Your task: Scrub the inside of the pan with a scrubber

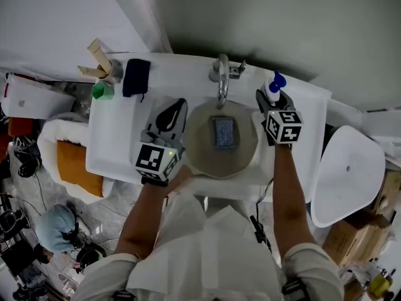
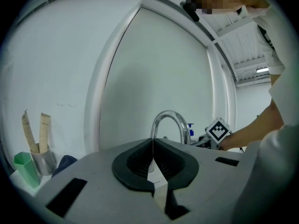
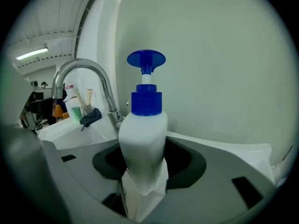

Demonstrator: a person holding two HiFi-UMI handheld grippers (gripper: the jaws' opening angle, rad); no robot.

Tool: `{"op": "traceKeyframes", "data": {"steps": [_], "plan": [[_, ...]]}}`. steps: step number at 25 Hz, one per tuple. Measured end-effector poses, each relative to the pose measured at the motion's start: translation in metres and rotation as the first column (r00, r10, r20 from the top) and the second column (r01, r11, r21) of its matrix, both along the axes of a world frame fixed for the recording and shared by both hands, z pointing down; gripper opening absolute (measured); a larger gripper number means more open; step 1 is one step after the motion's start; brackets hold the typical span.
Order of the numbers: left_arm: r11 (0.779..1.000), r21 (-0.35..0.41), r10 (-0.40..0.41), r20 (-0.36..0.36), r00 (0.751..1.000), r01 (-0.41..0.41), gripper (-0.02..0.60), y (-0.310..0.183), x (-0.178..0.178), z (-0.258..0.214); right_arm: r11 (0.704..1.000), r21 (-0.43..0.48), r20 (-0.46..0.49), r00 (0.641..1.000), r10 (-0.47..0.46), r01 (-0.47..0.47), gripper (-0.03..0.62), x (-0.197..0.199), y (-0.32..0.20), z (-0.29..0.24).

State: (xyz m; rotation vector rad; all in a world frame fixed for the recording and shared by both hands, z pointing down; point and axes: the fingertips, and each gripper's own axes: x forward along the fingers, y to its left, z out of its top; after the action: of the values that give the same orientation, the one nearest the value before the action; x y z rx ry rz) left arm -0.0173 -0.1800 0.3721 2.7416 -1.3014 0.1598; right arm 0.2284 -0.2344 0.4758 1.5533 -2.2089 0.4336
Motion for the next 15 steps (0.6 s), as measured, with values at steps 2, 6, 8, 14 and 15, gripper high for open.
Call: {"op": "traceKeyframes", "data": {"steps": [2, 6, 8, 14, 15], "plan": [[1.000, 0.008, 0.003, -0.004, 1.000, -0.003, 0.017, 0.003, 0.000, -0.004, 0.998, -0.050, 0.009, 0.999, -0.038, 0.038, 0.199, -0.006, 0.015, -0.005], [1.000, 0.019, 0.007, -0.014, 1.000, -0.007, 0.017, 0.013, -0.001, -0.011, 0.978, -0.174, 0.052, 0.992, -0.111, 0.118, 0.199, -0.019, 0.051, -0.012], [1.000, 0.022, 0.010, -0.020, 1.000, -0.009, 0.017, 0.019, -0.002, -0.015, 0.951, -0.250, 0.070, 0.983, -0.170, 0.182, 0.199, -0.029, 0.073, -0.015], [0.999, 0.034, 0.019, -0.044, 0.999, -0.017, 0.017, 0.037, -0.005, -0.026, 0.812, -0.466, 0.078, 0.931, -0.357, 0.350, 0.199, -0.058, 0.134, -0.021], [0.999, 0.035, 0.019, -0.049, 0.999, -0.017, 0.017, 0.041, -0.005, -0.027, 0.790, -0.495, 0.079, 0.924, -0.375, 0.363, 0.199, -0.062, 0.142, -0.021]]}}
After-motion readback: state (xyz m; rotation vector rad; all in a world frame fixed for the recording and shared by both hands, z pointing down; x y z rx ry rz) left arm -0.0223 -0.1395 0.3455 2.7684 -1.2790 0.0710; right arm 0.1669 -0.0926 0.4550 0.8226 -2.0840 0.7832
